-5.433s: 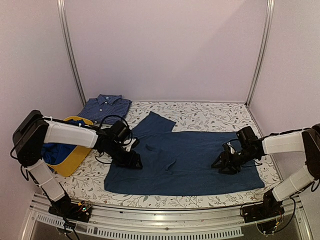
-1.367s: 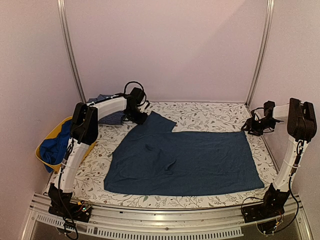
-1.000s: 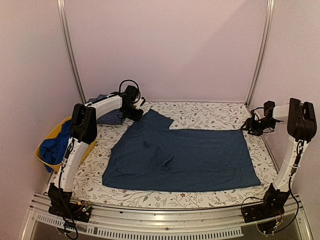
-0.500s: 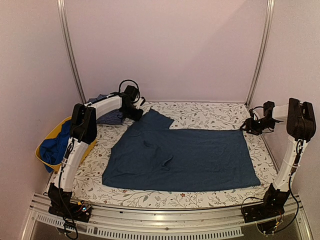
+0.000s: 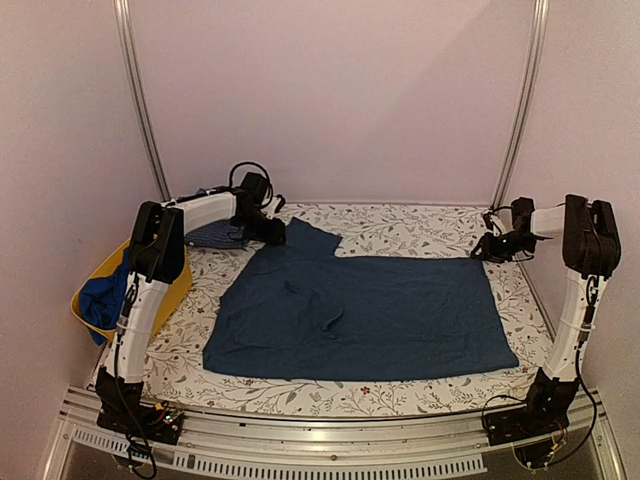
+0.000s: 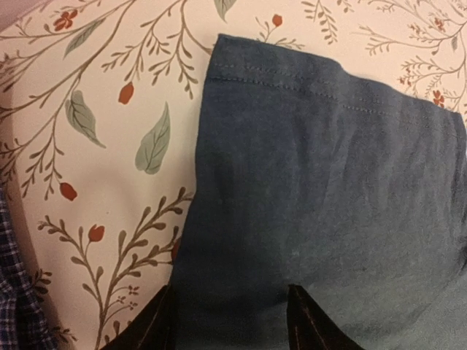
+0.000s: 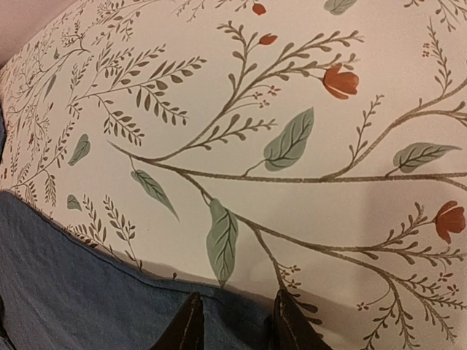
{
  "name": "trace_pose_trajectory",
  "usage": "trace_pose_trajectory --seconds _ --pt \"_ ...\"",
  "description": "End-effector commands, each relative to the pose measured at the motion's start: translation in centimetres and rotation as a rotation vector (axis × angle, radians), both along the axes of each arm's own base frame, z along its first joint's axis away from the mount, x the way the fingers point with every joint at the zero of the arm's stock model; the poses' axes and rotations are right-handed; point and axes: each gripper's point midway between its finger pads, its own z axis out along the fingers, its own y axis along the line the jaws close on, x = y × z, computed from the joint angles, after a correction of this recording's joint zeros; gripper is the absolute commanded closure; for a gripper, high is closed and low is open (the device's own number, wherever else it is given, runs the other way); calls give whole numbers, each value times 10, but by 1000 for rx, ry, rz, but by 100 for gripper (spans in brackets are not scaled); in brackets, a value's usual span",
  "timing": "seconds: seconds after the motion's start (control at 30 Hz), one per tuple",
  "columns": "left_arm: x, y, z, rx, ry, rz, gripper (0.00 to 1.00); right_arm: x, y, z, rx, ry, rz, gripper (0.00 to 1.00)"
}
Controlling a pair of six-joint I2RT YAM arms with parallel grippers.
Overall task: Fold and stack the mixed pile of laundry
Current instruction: Move the 1/3-folded T-shirt to the center of the board.
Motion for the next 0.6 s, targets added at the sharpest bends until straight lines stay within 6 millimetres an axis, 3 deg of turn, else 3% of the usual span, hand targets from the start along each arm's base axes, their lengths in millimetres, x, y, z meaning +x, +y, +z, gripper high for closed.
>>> trace_pose_trajectory --seconds 0.0,0.2,0.4,0.57 --pt "-6 25 -1 -11 52 59 43 -41 1 -46 -19 189 -18 69" --pt "-7 24 -2 -10 60 52 36 -44 0 -45 -26 192 -23 63" --pt "-7 26 -1 -21 53 70 36 -40 2 -45 -10 196 -20 96" --pt "-13 9 -12 -6 73 18 35 -38 3 -39 -2 182 -26 100"
